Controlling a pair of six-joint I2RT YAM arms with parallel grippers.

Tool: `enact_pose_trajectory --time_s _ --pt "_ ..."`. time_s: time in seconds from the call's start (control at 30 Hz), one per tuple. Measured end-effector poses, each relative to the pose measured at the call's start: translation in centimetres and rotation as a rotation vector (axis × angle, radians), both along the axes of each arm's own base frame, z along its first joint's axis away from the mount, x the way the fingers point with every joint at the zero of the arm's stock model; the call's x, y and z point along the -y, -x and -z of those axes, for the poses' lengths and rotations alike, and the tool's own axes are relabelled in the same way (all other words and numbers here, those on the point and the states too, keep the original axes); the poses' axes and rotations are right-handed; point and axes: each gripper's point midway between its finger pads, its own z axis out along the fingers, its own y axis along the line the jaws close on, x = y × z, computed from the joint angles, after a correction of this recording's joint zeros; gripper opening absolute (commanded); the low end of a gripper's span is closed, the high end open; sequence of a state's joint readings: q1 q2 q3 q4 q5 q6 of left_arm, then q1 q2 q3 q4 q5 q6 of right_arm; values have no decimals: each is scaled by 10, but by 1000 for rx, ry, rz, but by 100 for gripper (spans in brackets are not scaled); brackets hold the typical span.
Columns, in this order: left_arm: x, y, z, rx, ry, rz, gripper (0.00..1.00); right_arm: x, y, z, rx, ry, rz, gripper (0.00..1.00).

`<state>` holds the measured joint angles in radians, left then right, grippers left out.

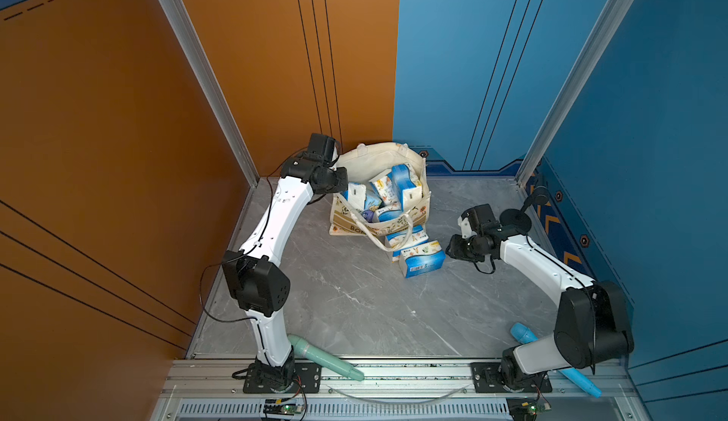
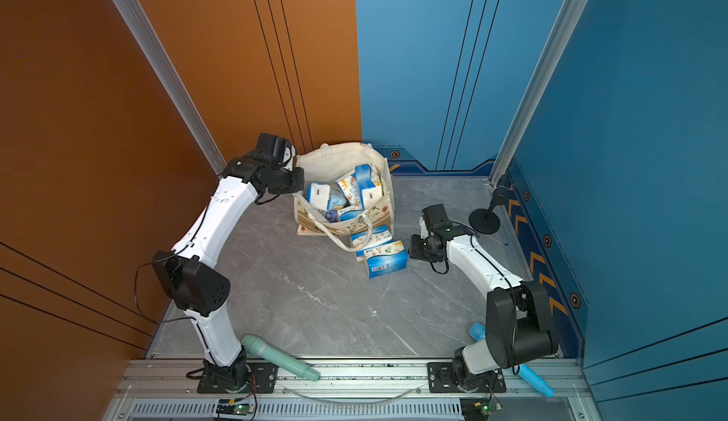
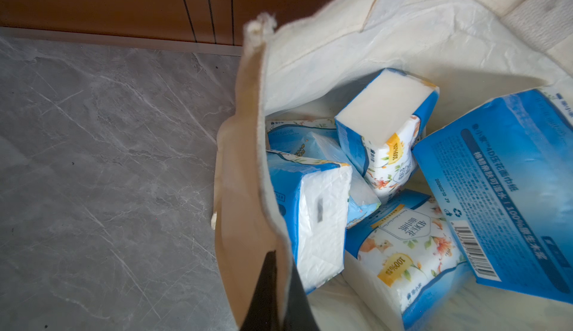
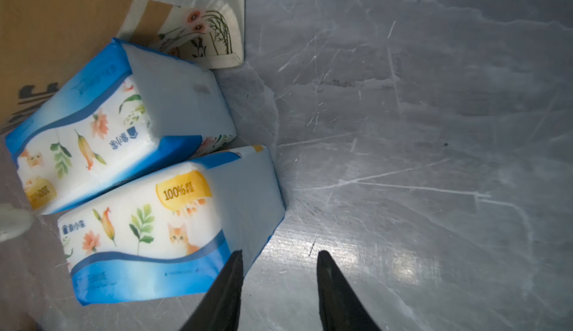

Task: Put tissues into the canvas bag
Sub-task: Move the pack of facial tissues to the center of the board.

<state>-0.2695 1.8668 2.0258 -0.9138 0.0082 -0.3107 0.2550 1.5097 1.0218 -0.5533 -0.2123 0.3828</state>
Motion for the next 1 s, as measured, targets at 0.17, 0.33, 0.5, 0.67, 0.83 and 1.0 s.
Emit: enact_pose_trajectory --time_s 0.17,0.33,0.5,0.67,0.83,1.0 --pt "0 0 0 0 -1 0 0 -10 2 21 -47 22 -31 41" --pt "0 0 0 0 -1 0 0 -34 17 21 -61 29 -112 41" --pt "0 0 0 0 -1 0 0 -67 44 11 -58 17 -230 41" --pt "0 0 0 1 -3 3 0 -99 78 6 -89 -23 -360 43" --pt "0 0 0 1 -5 5 0 -133 120 4 -140 -67 -538 54" --pt "0 0 0 1 -6 5 0 -139 125 -3 -116 -51 -606 95"
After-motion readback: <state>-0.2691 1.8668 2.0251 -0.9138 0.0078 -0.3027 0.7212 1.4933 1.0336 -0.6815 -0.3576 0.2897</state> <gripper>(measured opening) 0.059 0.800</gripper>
